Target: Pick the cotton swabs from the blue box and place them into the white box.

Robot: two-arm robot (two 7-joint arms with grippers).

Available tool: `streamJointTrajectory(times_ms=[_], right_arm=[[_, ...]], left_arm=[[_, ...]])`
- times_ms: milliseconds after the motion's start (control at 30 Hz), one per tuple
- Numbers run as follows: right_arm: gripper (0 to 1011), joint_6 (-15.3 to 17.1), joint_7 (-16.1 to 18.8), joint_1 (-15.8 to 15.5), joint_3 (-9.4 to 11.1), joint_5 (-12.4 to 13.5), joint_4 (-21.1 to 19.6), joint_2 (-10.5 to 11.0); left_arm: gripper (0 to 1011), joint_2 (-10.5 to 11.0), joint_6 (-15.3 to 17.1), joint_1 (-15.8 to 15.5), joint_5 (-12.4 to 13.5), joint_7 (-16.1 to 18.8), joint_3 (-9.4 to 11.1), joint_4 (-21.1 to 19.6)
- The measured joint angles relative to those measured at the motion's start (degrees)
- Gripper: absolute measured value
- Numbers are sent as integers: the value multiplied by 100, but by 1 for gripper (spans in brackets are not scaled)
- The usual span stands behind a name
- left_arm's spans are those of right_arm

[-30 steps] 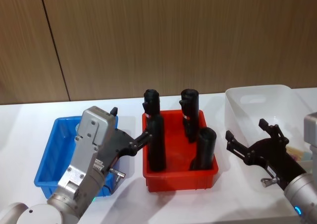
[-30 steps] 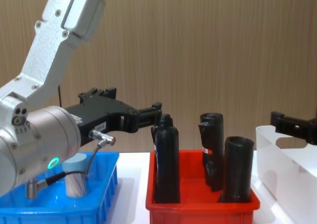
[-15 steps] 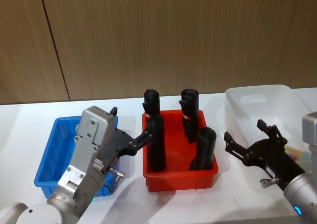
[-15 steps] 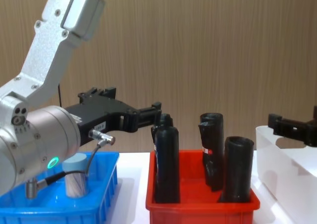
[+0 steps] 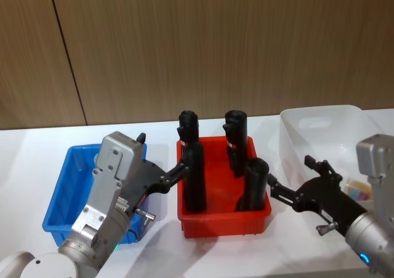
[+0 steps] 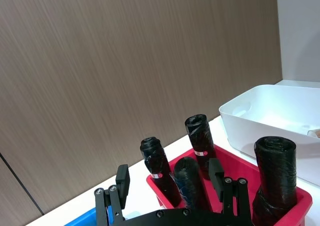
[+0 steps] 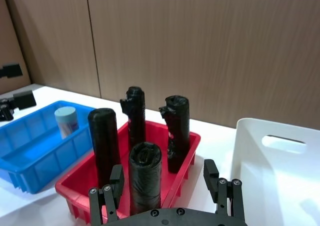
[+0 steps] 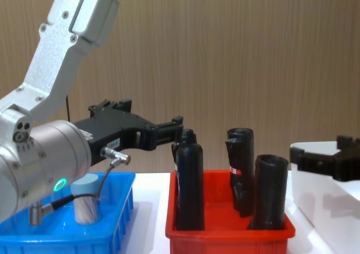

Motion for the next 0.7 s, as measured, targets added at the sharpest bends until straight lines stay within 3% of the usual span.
streamJointTrajectory(times_ms=[700], right_arm=[[1002,296,701,799,-128,-324,1101,-314]], left_arm=[[1004,0,0,0,0,-1,0,0]])
